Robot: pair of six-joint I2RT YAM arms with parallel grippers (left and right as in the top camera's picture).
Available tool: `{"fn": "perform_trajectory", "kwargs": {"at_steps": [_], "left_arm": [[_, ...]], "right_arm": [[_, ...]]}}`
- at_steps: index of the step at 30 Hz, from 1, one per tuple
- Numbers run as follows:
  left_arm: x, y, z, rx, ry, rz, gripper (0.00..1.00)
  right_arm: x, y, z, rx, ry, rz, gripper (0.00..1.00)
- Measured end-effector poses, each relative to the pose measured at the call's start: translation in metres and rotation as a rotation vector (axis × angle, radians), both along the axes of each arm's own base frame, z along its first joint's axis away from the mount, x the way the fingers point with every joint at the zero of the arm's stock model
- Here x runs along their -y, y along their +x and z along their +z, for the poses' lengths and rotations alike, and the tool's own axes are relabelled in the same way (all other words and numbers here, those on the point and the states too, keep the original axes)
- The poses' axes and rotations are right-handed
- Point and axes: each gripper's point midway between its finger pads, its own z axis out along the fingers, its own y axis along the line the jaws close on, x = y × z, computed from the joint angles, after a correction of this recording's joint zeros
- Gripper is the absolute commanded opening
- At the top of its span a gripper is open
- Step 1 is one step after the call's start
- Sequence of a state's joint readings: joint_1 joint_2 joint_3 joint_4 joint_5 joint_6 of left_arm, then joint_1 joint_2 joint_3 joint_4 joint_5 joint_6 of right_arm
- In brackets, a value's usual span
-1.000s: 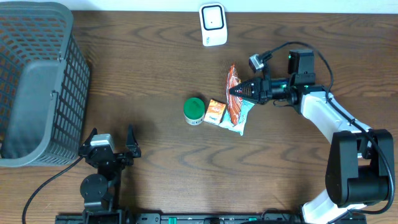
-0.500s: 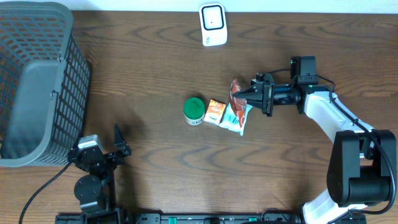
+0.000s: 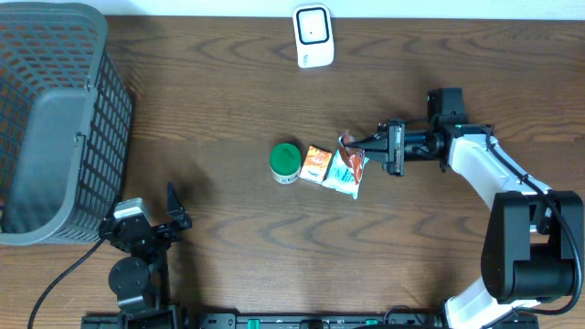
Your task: Scan the item barcode
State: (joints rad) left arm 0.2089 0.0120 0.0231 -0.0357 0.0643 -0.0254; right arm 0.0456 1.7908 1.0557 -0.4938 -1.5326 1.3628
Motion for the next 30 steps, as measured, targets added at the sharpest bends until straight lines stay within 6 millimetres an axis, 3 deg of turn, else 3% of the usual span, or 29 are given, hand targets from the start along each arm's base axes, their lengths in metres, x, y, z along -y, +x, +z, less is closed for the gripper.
{"fn": "perform_trajectory", "kwargs": {"at_steps": [13, 21, 30], "left_arm": [[0.0, 0.0, 0.0, 0.0, 0.0, 0.0, 0.98], [0.0, 0.0, 0.0, 0.0, 0.0, 0.0, 0.98], [0.0, 0.0, 0.0, 0.0, 0.0, 0.0, 0.98]], "right_arm": [[0.0, -0.005, -0.002, 0.0, -0.001, 0.002, 0.01], [-0.009, -0.04, -0.005, -0.369, -0.027, 0.038, 0.01], [-0.009, -0.046, -0.004, -0.438, -0.031, 0.04, 0.01]]}}
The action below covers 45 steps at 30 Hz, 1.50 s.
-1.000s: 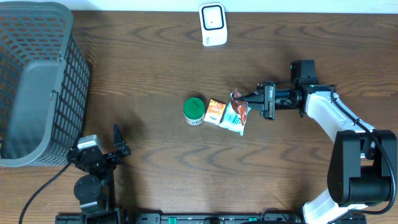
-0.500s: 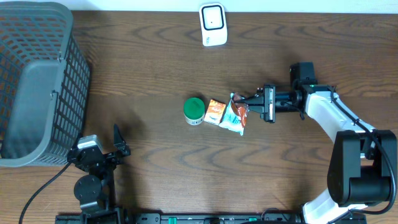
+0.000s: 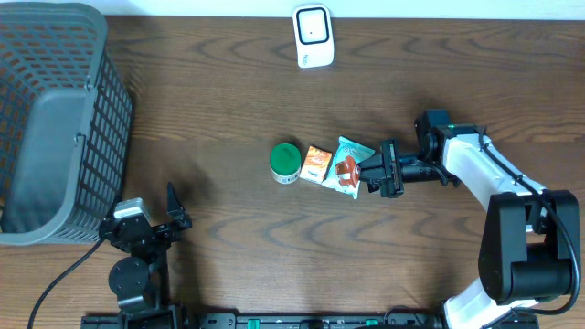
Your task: Scan the item barcode
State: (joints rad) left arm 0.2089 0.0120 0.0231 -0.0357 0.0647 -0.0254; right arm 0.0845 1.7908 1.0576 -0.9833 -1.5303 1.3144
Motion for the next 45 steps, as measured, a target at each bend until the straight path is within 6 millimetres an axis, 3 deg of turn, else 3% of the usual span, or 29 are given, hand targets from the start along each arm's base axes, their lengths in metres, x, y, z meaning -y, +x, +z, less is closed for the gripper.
{"fn": "perform_trajectory", "kwargs": {"at_steps": [11, 14, 17, 20, 23, 26, 28, 32, 36, 42, 45], "left_arm": [[0.0, 0.0, 0.0, 0.0, 0.0, 0.0, 0.98], [0.0, 0.0, 0.0, 0.0, 0.001, 0.001, 0.98], [0.0, 0.0, 0.0, 0.001, 0.0, 0.0, 0.98], [0.001, 0.0, 0.0, 0.001, 0.0, -0.003, 0.98], [0.004, 0.001, 0.0, 0.001, 0.001, -0.016, 0.98], [0.005, 0.001, 0.0, 0.001, 0.001, -0.022, 0.98], [0.005, 0.001, 0.0, 0.001, 0.0, -0.022, 0.98], [0.005, 0.001, 0.0, 0.001, 0.0, -0.022, 0.98], [0.005, 0.001, 0.0, 0.001, 0.0, -0.021, 0.98], [0.005, 0.001, 0.0, 0.001, 0.0, -0.02, 0.98], [0.005, 0.001, 0.0, 0.001, 0.001, -0.02, 0.98]], "right_arm": [[0.0, 0.004, -0.009, 0.059, -0.042, 0.005, 0.01], [0.0, 0.024, -0.022, 0.272, -0.102, 0.001, 0.01], [-0.001, 0.055, -0.022, 0.569, -0.119, -0.023, 0.02], [-0.004, 0.089, 0.0, 0.91, -0.089, -0.059, 0.01], [-0.006, 0.113, 0.037, 1.256, -0.045, -0.097, 0.01], [-0.007, 0.119, 0.064, 1.539, -0.01, -0.108, 0.01], [-0.006, 0.116, 0.067, 1.604, 0.012, -0.091, 0.01], [-0.001, 0.109, 0.053, 1.599, 0.018, -0.062, 0.02], [0.016, 0.105, 0.017, 1.493, -0.056, -0.067, 0.02], [0.046, 0.106, -0.058, 1.39, -0.412, 0.001, 0.02], [0.057, 0.115, -0.077, 1.47, -0.557, 0.069, 0.01]]}}
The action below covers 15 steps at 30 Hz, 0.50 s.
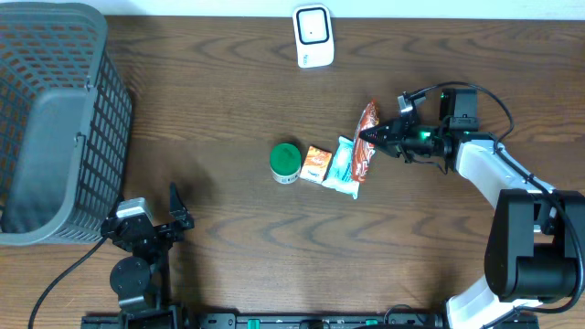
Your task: Scan the item barcode
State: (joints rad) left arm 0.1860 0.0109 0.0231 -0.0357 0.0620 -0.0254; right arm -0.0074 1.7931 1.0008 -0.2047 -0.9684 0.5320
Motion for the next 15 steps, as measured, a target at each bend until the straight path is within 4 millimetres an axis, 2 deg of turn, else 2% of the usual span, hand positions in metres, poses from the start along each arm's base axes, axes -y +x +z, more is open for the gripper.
{"fn": "perform_trajectory", "kwargs": {"at_steps": [4, 7, 9, 12, 15], "left_arm": [[0.0, 0.0, 0.0, 0.0, 0.0, 0.0, 0.98], [0.0, 0.0, 0.0, 0.0, 0.0, 0.0, 0.98], [0.0, 0.0, 0.0, 0.0, 0.0, 0.0, 0.98], [0.0, 0.0, 0.0, 0.0, 0.0, 0.0, 0.98], [0.0, 0.0, 0.0, 0.0, 0.0, 0.0, 0.98]], "right_arm": [[0.01, 0.021, 0.0, 0.136, -0.089, -0.029, 0.01], [0.017, 0.024, -0.007, 0.102, -0.129, -0.073, 0.01], [0.027, 0.014, -0.025, -0.013, -0.196, -0.124, 0.01], [0.053, -0.014, -0.062, -0.22, -0.373, -0.205, 0.01], [0.076, -0.033, -0.082, -0.328, -0.539, -0.264, 0.01]]}}
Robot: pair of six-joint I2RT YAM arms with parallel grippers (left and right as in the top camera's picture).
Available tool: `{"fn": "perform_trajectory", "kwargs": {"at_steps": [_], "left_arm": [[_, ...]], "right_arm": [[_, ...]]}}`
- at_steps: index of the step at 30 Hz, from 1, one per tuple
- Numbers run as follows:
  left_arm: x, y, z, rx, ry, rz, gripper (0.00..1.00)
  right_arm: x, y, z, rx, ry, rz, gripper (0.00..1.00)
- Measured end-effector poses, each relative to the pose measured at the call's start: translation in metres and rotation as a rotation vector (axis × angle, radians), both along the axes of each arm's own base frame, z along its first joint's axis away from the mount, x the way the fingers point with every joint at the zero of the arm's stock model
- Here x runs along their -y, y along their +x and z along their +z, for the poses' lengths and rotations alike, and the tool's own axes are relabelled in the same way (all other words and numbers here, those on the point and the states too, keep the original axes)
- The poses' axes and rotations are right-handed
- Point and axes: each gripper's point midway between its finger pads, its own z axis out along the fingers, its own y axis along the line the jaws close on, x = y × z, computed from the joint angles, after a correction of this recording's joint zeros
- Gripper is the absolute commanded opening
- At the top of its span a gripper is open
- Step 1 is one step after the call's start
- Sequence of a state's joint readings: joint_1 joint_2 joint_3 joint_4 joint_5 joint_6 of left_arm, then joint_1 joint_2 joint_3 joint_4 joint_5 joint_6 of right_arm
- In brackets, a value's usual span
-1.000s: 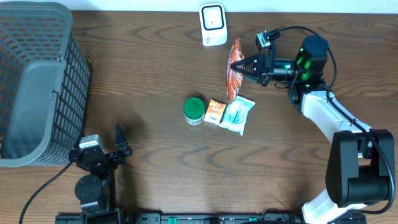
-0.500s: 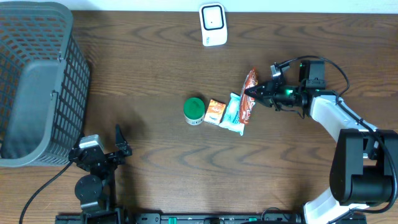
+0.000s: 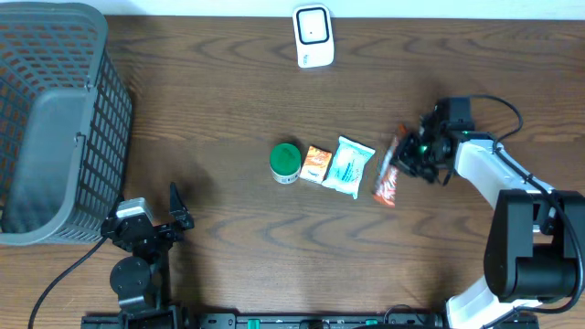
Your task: Scan the item barcode
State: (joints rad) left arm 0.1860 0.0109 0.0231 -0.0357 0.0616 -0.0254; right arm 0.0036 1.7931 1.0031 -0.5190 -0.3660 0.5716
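Note:
A white scanner stands at the far edge of the table. My right gripper is shut on the top end of a red-orange snack packet. The packet hangs tilted, right of a teal-and-white packet and apart from it. A small orange box and a green-lidded can lie in a row left of the teal packet. My left gripper rests near the front left edge, fingers apart, holding nothing. No barcode is readable from above.
A large grey mesh basket fills the far left of the table. A cable runs from the left arm's base toward the front left corner.
My right gripper has moved right and slightly toward the front with the red-orange packet. The packet, which overlapped the teal packet's right edge, now sits clear of it.
First my right gripper reached into the right end of the packet pile. A second later it sat lower, against the packets' front right side. Then it held the red-orange packet raised beside the teal one, and now holds it off to the right. The left arm stayed parked.

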Motion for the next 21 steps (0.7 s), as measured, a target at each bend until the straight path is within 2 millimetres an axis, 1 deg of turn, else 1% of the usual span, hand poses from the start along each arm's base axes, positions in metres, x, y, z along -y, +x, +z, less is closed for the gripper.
{"fn": "perform_trajectory", "kwargs": {"at_steps": [2, 4, 6, 7, 10, 13, 17, 19, 21], "left_arm": [[0.0, 0.0, 0.0, 0.0, 0.0, 0.0, 0.98], [0.0, 0.0, 0.0, 0.0, 0.0, 0.0, 0.98], [0.0, 0.0, 0.0, 0.0, 0.0, 0.0, 0.98], [0.0, 0.0, 0.0, 0.0, 0.0, 0.0, 0.98], [0.0, 0.0, 0.0, 0.0, 0.0, 0.0, 0.98], [0.0, 0.0, 0.0, 0.0, 0.0, 0.0, 0.98], [0.0, 0.0, 0.0, 0.0, 0.0, 0.0, 0.98], [0.0, 0.0, 0.0, 0.0, 0.0, 0.0, 0.98], [0.0, 0.0, 0.0, 0.0, 0.0, 0.0, 0.98]], "right_arm": [[0.015, -0.011, -0.009, -0.057, -0.12, -0.039, 0.01], [0.028, -0.014, -0.013, -0.074, -0.223, -0.068, 0.01], [0.038, -0.009, -0.013, -0.046, -0.315, -0.077, 0.01], [0.042, -0.003, -0.011, -0.017, -0.354, -0.079, 0.01], [0.051, 0.009, -0.005, 0.032, -0.433, -0.07, 0.01], [0.049, 0.015, 0.008, 0.032, -0.442, -0.037, 0.01], [0.038, 0.039, 0.034, 0.099, -0.408, -0.007, 0.01], [0.036, 0.042, 0.036, 0.113, -0.407, 0.0, 0.01], [0.036, 0.038, 0.03, 0.106, -0.415, 0.004, 0.01]]}}
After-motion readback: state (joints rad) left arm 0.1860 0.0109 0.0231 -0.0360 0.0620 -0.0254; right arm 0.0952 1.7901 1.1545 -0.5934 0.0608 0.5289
